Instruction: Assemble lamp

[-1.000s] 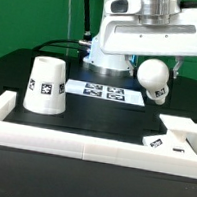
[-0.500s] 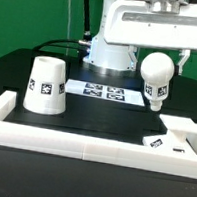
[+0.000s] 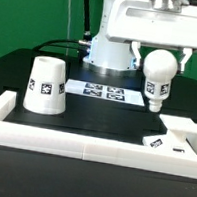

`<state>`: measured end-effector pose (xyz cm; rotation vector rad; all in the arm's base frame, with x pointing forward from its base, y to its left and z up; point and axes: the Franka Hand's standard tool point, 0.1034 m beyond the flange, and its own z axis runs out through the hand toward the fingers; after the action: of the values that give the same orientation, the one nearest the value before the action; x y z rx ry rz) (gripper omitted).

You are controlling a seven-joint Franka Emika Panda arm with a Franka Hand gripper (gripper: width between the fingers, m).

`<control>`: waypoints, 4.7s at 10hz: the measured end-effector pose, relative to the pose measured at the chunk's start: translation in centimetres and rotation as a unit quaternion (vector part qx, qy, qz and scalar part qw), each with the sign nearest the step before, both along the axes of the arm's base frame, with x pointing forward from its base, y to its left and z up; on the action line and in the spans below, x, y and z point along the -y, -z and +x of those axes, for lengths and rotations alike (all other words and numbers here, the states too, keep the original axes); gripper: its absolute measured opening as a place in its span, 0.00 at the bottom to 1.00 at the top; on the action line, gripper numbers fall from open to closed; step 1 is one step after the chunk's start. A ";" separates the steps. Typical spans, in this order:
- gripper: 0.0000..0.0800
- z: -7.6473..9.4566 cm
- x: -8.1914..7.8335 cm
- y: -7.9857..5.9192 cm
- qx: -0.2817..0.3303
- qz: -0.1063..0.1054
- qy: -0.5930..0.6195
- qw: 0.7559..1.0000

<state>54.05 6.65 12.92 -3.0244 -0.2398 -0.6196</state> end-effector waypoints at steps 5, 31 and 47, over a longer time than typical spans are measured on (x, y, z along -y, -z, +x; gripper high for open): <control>0.72 0.9 -0.9 -0.3 -0.003 -0.012 -0.034 0.999; 0.72 7.0 -2.4 -1.2 0.070 -0.048 -0.113 0.990; 0.74 5.3 -2.7 0.8 0.119 -0.056 -0.112 0.985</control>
Offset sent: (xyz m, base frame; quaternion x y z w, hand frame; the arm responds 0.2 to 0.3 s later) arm 0.0000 0.0000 0.0000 0.0000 0.0000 0.0000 1.0000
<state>59.39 9.36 12.11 -2.9600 -0.6343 -0.9733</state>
